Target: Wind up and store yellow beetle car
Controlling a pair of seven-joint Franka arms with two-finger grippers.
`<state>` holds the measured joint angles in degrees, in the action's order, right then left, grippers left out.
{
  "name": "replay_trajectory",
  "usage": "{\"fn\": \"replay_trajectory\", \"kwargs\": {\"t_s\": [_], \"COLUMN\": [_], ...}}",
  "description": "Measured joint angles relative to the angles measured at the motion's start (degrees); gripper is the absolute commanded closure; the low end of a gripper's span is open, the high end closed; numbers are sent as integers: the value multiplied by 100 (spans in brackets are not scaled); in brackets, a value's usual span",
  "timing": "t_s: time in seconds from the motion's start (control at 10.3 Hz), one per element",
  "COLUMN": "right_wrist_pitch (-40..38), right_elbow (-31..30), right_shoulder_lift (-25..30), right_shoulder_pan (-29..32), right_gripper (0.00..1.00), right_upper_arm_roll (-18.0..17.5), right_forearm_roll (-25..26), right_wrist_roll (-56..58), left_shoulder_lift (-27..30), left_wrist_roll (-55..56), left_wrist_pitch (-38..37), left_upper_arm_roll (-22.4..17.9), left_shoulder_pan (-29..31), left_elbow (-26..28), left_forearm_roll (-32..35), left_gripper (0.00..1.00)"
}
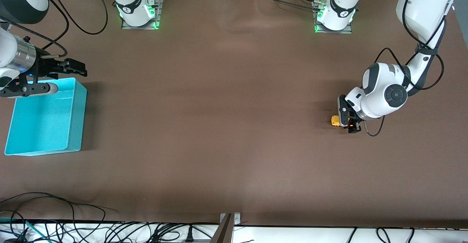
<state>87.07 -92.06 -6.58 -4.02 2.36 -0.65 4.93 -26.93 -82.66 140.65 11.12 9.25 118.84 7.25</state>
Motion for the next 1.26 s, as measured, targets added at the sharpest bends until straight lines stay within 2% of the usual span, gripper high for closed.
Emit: {"fn": "replay_trajectory", "kwargs": {"t_s": [0.1, 0.19, 0.29, 0.48, 1.26], "right_wrist_pitch": [-2, -4, -5, -5, -5], "right_elbow": [0, 0, 0, 0, 0], "right_shoulder_lift": [0, 0, 0, 0, 0], "right_shoulder_pan": [0, 0, 0, 0, 0], "right_gripper": [0, 0, 0, 0, 0], "right_upper_arm_roll": [0, 0, 1, 1, 1], "right_forearm_roll": [0, 0, 0, 0, 0], "right_wrist_roll": [1, 6, 10, 12, 16], "left_shoulder_lift": [0, -1, -2, 28, 30], "left_wrist_roll": [-1, -2, -2, -11, -12], "left_wrist_pitch": [53, 134, 279, 366, 387], "left_upper_arm_roll": [0, 0, -1, 1, 3], "left_shoulder_pan": [1, 2, 5, 17, 90], "left_elbow": [17, 53, 100, 143, 155], "left_forearm_roll": [1, 1, 1, 46, 104], "left_gripper": [67, 72, 72, 89, 90]}}
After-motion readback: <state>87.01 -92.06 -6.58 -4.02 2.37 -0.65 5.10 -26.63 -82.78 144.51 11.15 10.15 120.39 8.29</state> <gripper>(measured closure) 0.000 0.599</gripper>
